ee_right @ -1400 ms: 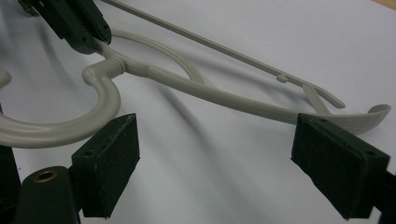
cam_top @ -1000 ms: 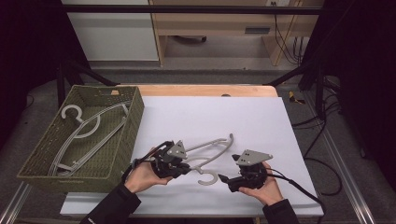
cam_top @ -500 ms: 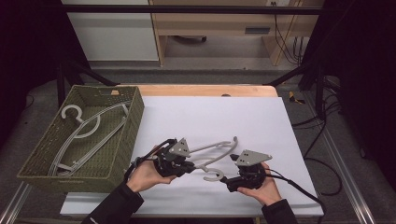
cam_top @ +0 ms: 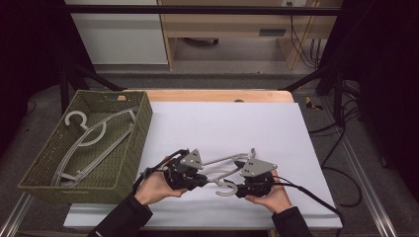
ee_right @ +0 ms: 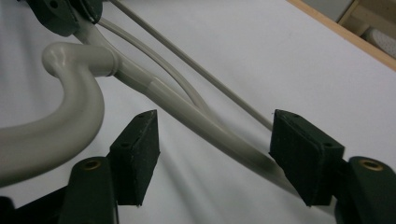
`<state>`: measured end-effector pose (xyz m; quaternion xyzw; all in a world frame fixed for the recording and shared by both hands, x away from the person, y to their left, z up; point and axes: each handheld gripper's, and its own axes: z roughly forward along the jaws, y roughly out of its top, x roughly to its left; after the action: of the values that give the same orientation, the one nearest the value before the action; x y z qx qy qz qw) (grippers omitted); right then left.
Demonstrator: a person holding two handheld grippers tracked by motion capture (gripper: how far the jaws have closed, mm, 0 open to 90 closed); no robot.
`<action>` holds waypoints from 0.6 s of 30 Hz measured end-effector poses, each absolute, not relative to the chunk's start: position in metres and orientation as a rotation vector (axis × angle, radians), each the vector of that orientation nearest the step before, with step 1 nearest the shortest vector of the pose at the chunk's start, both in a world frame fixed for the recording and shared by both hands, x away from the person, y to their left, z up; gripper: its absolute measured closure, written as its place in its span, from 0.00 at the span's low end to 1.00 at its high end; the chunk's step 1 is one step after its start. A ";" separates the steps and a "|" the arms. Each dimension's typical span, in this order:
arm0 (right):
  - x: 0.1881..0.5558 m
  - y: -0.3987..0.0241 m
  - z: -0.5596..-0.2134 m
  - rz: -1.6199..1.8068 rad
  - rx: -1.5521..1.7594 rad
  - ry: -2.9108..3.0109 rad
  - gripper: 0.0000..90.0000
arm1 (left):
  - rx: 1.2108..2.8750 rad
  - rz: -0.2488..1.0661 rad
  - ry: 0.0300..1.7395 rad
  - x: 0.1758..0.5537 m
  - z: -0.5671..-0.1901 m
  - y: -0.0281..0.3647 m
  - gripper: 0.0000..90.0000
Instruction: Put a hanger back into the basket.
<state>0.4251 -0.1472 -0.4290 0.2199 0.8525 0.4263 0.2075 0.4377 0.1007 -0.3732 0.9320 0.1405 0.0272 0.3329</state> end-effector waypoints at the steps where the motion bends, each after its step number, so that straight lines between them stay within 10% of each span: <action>1: 0.426 -0.145 -0.430 1.173 0.589 2.376 0.40 | 2.438 0.066 0.367 0.438 -0.374 0.103 0.92; 18: 0.427 -0.128 -0.440 1.038 0.238 2.407 0.64 | 2.507 0.042 0.396 0.440 -0.397 0.108 0.90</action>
<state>0.4267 -0.1278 -0.4398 0.0875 0.8850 0.3815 0.2520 0.4400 0.1076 -0.3974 0.9430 0.1490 0.0160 0.2970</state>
